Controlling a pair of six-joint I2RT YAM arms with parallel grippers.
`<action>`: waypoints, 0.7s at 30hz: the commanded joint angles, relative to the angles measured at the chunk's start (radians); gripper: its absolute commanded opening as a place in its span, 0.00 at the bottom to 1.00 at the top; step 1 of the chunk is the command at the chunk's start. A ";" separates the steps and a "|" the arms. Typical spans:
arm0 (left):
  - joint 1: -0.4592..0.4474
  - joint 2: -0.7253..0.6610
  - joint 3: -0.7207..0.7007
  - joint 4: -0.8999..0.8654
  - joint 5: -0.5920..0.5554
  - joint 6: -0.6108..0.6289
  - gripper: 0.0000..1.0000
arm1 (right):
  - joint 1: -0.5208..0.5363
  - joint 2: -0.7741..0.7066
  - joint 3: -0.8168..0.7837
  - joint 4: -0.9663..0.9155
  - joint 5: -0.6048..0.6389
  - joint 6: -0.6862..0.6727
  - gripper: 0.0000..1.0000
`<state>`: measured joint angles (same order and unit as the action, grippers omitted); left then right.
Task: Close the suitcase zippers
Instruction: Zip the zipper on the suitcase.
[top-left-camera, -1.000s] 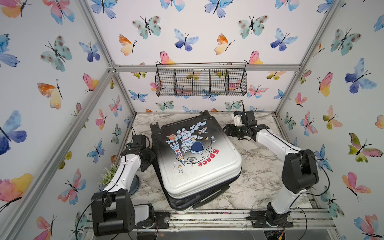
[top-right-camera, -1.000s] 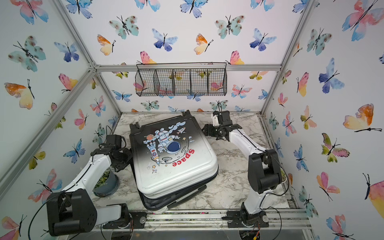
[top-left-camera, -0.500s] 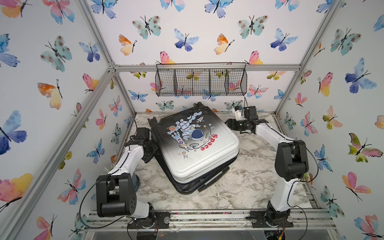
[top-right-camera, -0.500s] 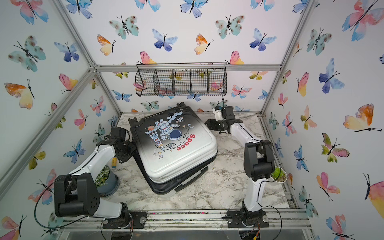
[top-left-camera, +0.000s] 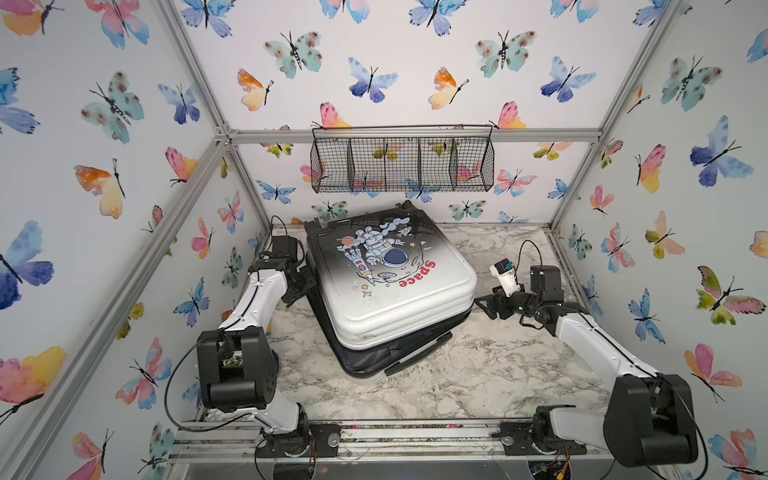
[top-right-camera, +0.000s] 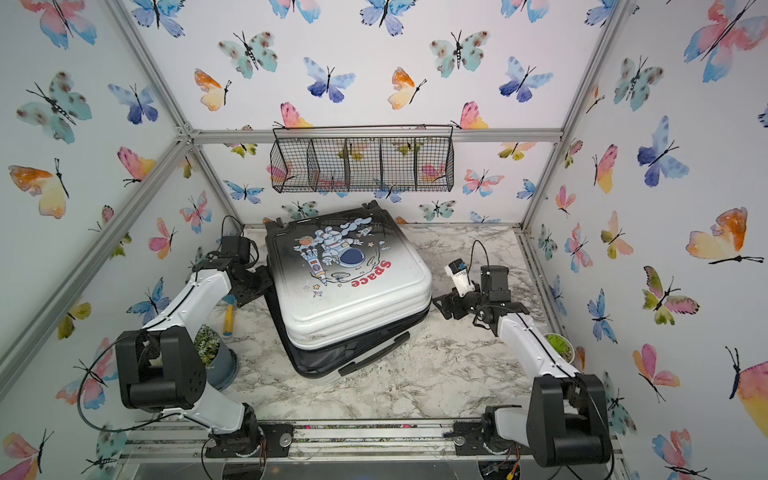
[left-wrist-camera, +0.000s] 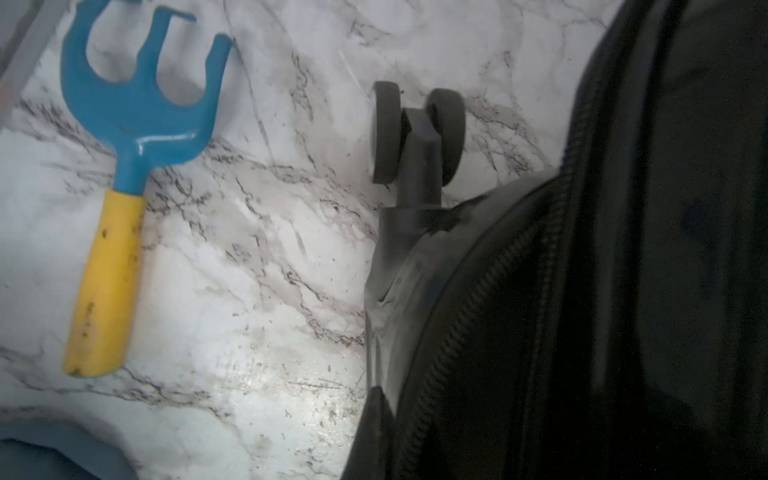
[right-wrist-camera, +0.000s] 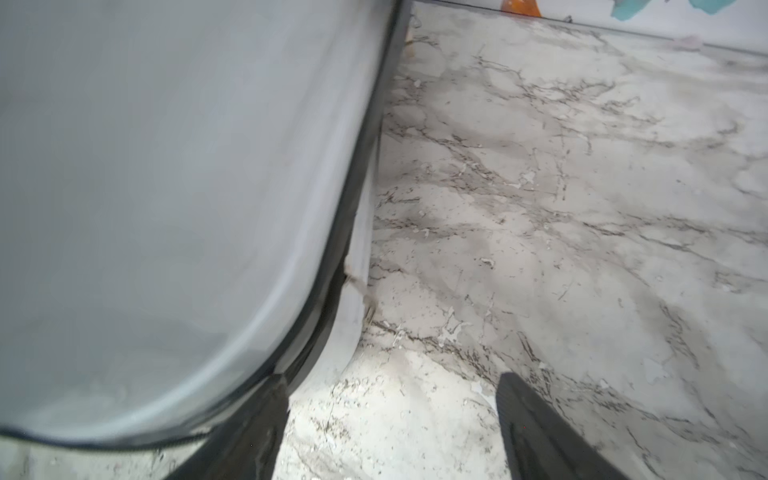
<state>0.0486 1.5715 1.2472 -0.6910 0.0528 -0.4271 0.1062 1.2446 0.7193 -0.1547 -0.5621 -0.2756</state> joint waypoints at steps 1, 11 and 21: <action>0.021 -0.020 0.115 0.103 0.016 0.165 0.00 | 0.004 -0.004 -0.034 0.123 -0.116 -0.153 0.82; 0.091 0.087 0.260 0.026 0.126 0.373 0.00 | 0.004 0.258 -0.002 0.217 -0.405 -0.332 0.78; 0.109 0.130 0.296 0.034 0.187 0.445 0.00 | 0.029 0.448 0.162 0.086 -0.451 -0.425 0.67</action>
<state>0.1535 1.7279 1.4536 -0.7654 0.1406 -0.0765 0.1192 1.6562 0.8272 0.0048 -0.9646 -0.6472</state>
